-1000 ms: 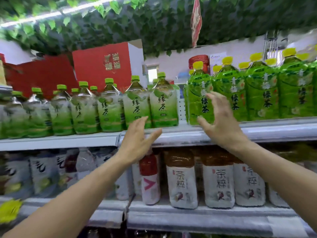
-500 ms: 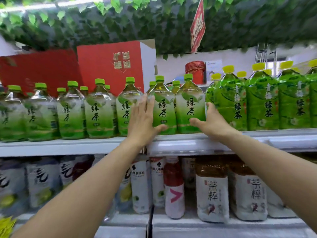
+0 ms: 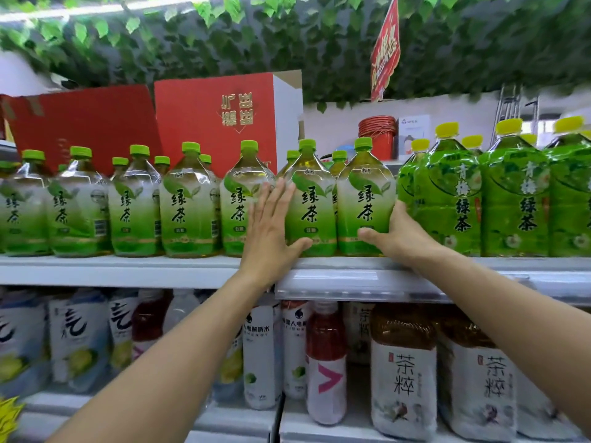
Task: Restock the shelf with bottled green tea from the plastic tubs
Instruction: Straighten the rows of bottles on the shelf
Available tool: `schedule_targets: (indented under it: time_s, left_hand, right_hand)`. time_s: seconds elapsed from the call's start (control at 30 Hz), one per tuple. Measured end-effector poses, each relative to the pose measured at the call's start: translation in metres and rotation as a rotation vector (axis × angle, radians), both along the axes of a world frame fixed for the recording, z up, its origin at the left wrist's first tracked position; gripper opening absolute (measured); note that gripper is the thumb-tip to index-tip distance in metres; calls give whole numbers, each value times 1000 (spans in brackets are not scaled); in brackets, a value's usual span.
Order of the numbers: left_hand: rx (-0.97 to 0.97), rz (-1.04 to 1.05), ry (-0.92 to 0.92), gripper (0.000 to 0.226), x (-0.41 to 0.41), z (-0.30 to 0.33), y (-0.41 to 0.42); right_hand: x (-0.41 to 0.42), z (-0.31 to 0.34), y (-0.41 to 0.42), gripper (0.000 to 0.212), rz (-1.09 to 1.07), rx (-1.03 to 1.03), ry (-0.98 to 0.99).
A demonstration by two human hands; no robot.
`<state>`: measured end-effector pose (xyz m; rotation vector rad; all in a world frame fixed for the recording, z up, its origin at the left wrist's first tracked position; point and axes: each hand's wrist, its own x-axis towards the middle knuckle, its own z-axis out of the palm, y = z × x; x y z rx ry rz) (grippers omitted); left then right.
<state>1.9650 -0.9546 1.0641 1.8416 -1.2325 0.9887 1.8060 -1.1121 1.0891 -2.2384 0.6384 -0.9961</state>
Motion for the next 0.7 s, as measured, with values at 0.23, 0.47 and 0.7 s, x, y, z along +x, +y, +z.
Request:
schedule_targets:
  time_s: [0.23,0.47,0.7]
  left_hand:
    - [12,8,-14,84,4,-3,19]
    - [-5,50,142,74,29,-8,88]
    - [-21,78,216,69,98,-22,191]
  right_hand:
    - [5,-8,8,87,-147,-253,-179]
    - [38,-10,69,77,-120,-655,-175]
    - [106,-22,166,66,1,-646,-128]
